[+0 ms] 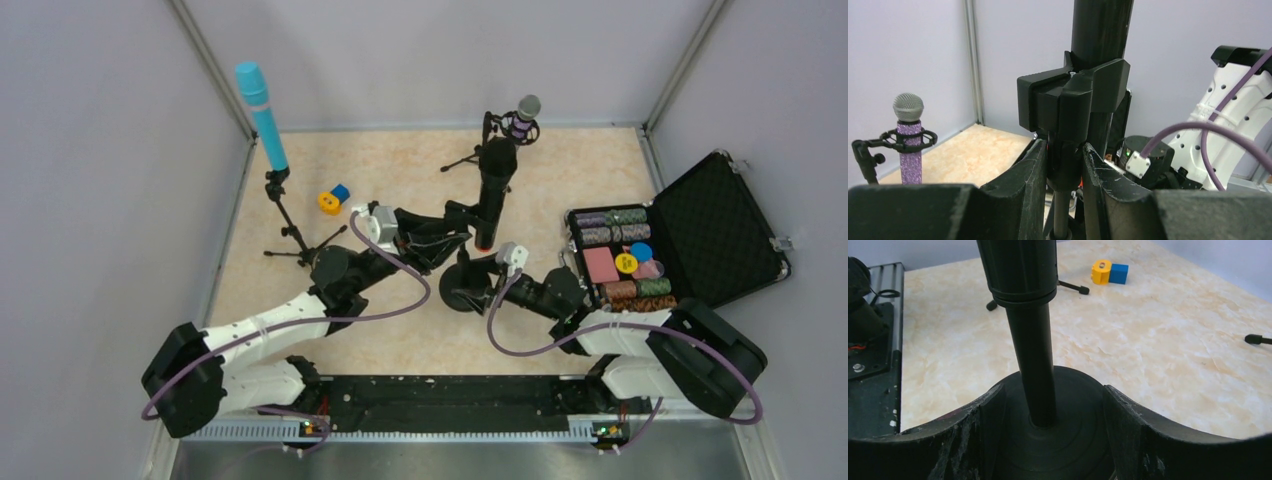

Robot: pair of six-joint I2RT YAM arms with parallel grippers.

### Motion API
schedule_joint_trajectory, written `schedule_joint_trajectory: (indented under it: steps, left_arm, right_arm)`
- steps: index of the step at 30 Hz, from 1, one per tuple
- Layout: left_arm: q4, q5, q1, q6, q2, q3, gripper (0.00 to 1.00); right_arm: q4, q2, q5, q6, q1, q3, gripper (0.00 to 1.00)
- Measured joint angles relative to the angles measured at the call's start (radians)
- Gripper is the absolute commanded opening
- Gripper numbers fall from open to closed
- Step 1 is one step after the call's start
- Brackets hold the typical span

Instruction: Attach the microphones to the stand

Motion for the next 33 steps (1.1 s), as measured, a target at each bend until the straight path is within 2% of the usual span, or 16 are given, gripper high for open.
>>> schedule_joint_trajectory:
  steps: [5,17,22,26,33]
  left_arm:
    - [-0.016,-0.006,0.0,0.02,-0.021,0.039,0.0]
    - [-0.143,-0.006,-0.005,0.099,-0.061,0.071,0.0]
    - [-0.192,-0.016,-0.006,0.131,-0.089,0.074,0.0]
    - [-0.194,-0.045,-0.006,0.143,-0.089,0.074,0.0]
    - [-0.159,-0.138,-0.006,0.153,-0.056,0.072,0.0]
  right_arm:
    - [-0.04,0.007,0.031,-0.029,0.0,0.0,0.69]
    - [-0.009,0.026,0.067,-0.04,0.006,-0.004,0.7]
    - [-0.013,0.022,0.07,-0.031,0.007,-0.003,0.76]
    - [-0.052,-0.008,0.07,-0.014,0.007,-0.001,0.82]
    - [-0.142,-0.079,0.059,0.027,0.007,-0.001,0.86]
